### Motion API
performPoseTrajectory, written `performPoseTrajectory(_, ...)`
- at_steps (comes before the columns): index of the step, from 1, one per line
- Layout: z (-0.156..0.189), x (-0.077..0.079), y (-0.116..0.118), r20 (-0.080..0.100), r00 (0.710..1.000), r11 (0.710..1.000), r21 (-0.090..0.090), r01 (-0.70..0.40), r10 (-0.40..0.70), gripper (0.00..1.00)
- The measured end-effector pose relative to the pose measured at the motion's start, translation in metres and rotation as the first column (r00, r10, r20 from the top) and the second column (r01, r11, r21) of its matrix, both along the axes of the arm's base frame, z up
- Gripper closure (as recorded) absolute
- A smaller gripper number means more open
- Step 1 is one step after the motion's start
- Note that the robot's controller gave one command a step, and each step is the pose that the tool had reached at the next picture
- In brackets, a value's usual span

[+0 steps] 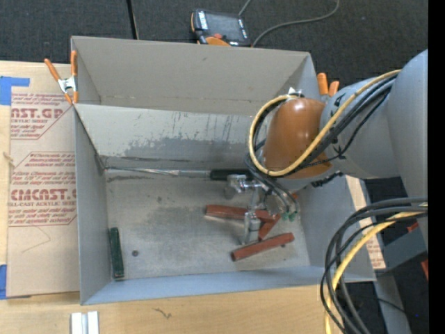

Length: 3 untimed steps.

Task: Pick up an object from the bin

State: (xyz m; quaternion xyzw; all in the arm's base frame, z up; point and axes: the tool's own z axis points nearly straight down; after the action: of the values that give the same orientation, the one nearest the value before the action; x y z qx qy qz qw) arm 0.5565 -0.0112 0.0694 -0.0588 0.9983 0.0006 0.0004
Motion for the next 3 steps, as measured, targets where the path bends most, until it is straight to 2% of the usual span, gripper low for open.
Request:
performPoseTrajectory(1,0.0,0.0,0.0,0.0,1.0,1.0,0.0,0.0,0.0,1.0)
performPoseTrajectory(2,0.163,-0.024,-0.019,0.009,0.999,0.999,-0.002,0.036,-0.036,1.0)
performPoseTrajectory(3,0.158,-0.026,-0.019,0.002,0.999,0.999,-0.001,0.034,-0.034,0.0)
